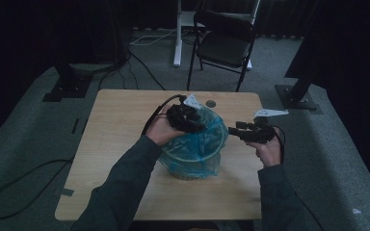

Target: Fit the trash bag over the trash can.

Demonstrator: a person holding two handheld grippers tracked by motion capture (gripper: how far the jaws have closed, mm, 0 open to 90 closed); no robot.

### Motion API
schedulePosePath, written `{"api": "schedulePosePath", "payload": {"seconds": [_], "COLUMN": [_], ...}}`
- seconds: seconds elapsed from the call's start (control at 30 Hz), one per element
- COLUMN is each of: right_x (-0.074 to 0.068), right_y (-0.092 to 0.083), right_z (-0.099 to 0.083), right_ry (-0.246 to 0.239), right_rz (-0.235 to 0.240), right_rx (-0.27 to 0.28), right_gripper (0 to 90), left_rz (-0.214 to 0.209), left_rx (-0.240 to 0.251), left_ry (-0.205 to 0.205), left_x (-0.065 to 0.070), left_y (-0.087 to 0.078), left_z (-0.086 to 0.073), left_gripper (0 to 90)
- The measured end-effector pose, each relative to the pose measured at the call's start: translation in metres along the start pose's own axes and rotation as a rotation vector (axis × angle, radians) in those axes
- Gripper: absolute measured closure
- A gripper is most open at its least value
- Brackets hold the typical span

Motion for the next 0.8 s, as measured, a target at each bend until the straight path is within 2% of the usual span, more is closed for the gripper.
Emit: {"api": "schedulePosePath", "payload": {"seconds": [0.53, 0.8], "right_x": [0.003, 0.003], "right_y": [0.001, 0.001], "right_z": [-0.003, -0.004], "right_ry": [0.007, 0.006], "right_rz": [-0.006, -0.007], "right_rx": [-0.009, -0.010], "right_gripper": [45.8, 45.8], "left_rz": [0.012, 0.024], "left_rx": [-0.066, -0.112], "left_ry": [0.030, 0.058], "left_x": [0.002, 0.003], "left_y": [0.011, 0.017], "left_z": [-0.005, -0.008], "left_gripper": [57.6, 57.6]}}
Point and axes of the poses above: each handheld gripper's, and its own axes: y roughly forward along the jaws, z roughly out of its top, x roughly to its right, the point moved 8 cm from there along y, roughly forward along the jaws, and after that the axes turned 10 degrees about y, right-handed, at the moved point
